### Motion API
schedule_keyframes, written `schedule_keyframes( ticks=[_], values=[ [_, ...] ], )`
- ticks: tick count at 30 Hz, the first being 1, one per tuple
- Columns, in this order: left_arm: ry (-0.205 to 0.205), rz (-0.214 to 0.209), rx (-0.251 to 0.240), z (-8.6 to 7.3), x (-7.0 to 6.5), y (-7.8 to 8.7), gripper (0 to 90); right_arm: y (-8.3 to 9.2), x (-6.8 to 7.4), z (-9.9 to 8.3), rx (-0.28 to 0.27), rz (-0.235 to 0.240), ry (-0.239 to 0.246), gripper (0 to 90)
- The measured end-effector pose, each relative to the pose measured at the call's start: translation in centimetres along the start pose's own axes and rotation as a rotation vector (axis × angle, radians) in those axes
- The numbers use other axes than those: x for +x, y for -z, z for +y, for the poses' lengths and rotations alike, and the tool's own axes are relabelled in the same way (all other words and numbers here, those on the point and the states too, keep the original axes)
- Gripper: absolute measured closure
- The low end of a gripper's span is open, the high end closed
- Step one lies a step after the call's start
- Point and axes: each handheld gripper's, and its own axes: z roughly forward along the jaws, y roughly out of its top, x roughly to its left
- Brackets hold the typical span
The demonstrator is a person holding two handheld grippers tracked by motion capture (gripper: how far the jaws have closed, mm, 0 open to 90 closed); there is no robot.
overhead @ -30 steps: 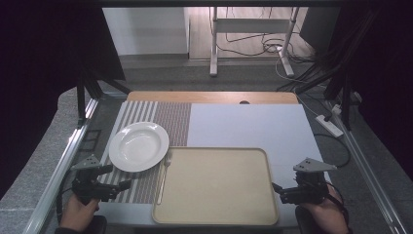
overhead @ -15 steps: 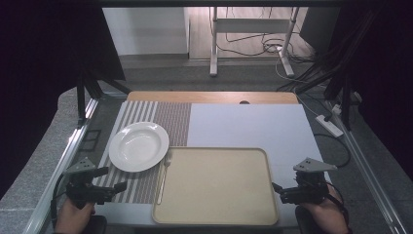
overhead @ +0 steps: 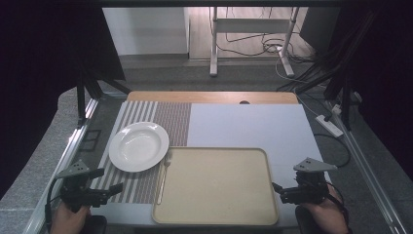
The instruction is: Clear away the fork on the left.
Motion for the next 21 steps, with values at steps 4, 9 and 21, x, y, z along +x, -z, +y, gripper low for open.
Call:
schedule_keyframes(
  ticks=[4, 9, 21],
  values=[
    [-0.006, 0.014, -0.004, -0.20, -0.03, 0.29, 0.0, 0.00, 0.00, 0.00, 0.000, 0.000, 0.000, 0.0],
    [-0.022, 0.037, 0.002, -0.43, -0.17, 0.59, 0.0, 0.00, 0.02, 0.01, 0.000, 0.000, 0.000, 0.0],
    [-0.012, 0.031, -0.003, -0.50, -0.02, 0.66, 0.0, -0.06, 0.00, 0.01, 0.004, -0.002, 0.003, 0.0]
  ],
)
